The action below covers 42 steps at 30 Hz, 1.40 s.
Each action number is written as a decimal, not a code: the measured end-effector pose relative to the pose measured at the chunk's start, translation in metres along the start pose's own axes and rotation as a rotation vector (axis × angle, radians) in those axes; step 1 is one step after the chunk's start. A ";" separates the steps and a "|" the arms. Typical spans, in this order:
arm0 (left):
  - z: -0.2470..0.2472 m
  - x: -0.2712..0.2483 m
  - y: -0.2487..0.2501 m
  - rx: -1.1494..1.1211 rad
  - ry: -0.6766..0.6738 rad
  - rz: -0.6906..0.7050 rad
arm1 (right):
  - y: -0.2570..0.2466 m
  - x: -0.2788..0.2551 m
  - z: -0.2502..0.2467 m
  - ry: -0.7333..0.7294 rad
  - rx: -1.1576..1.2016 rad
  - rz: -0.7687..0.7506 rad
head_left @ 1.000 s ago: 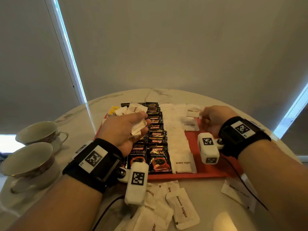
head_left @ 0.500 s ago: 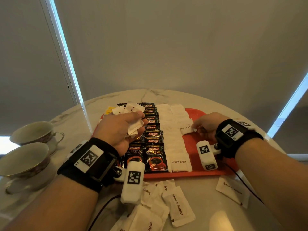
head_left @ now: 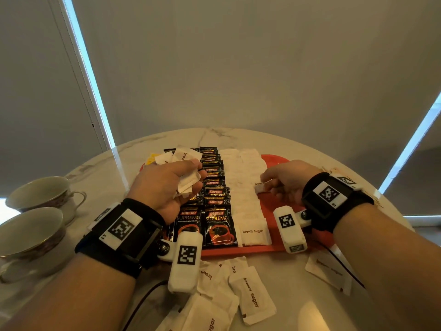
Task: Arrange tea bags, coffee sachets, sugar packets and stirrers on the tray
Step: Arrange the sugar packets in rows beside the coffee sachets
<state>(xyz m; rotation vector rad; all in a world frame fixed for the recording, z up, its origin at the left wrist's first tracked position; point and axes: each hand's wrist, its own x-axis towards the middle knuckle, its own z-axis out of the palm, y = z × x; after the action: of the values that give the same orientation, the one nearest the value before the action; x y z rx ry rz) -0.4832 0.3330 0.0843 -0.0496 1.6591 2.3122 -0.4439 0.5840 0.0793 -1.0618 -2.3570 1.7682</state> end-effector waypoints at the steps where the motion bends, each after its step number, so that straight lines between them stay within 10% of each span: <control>1: 0.000 0.000 0.000 0.001 0.002 -0.002 | 0.000 -0.001 0.002 -0.028 -0.006 0.006; 19: 0.000 0.001 -0.002 0.010 0.007 -0.019 | 0.001 0.026 -0.002 0.089 0.462 -0.113; 42: 0.004 -0.004 -0.002 -0.023 -0.065 -0.104 | -0.027 0.029 0.009 0.033 0.380 -0.212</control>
<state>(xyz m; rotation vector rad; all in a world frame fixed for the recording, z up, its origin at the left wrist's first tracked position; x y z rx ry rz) -0.4784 0.3367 0.0851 -0.0638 1.5608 2.2322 -0.4831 0.5877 0.0886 -0.7521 -1.9173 1.9846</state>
